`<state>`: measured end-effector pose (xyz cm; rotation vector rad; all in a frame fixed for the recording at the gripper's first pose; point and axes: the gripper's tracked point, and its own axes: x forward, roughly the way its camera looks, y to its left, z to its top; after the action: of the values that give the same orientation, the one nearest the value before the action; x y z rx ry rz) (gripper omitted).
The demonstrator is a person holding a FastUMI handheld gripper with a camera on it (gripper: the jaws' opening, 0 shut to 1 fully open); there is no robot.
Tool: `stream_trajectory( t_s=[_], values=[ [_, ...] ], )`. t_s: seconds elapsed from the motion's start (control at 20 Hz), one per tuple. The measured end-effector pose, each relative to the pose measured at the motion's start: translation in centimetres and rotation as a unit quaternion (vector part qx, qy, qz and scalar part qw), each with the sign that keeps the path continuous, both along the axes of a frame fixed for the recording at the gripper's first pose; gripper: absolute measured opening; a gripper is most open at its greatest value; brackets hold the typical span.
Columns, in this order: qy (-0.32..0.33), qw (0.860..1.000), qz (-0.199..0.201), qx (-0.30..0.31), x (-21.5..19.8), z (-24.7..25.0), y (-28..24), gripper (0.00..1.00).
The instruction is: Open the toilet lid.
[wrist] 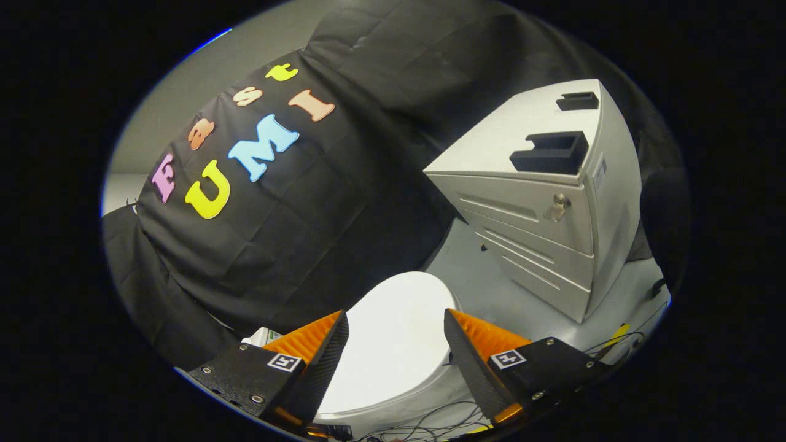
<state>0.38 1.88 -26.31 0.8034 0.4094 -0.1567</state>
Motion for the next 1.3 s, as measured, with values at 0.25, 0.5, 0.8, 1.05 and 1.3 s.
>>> stream_trajectory(
  t_s=[0.25,0.5,0.8,1.05,1.3],
  values=[
    [0.037,0.998,-0.017,0.039,-0.8,-3.6,-0.4,0.95],
    [0.074,0.993,-0.043,0.085,-2.2,-7.5,-0.9,0.94],
    [0.11,0.984,-0.064,0.124,-2.0,-11.4,-0.5,0.94],
    [0.128,0.975,-0.077,0.166,-1.7,-14.0,0.3,0.94],
    [0.145,0.967,-0.083,0.195,-1.9,-15.9,1.3,0.83]
  ],
)
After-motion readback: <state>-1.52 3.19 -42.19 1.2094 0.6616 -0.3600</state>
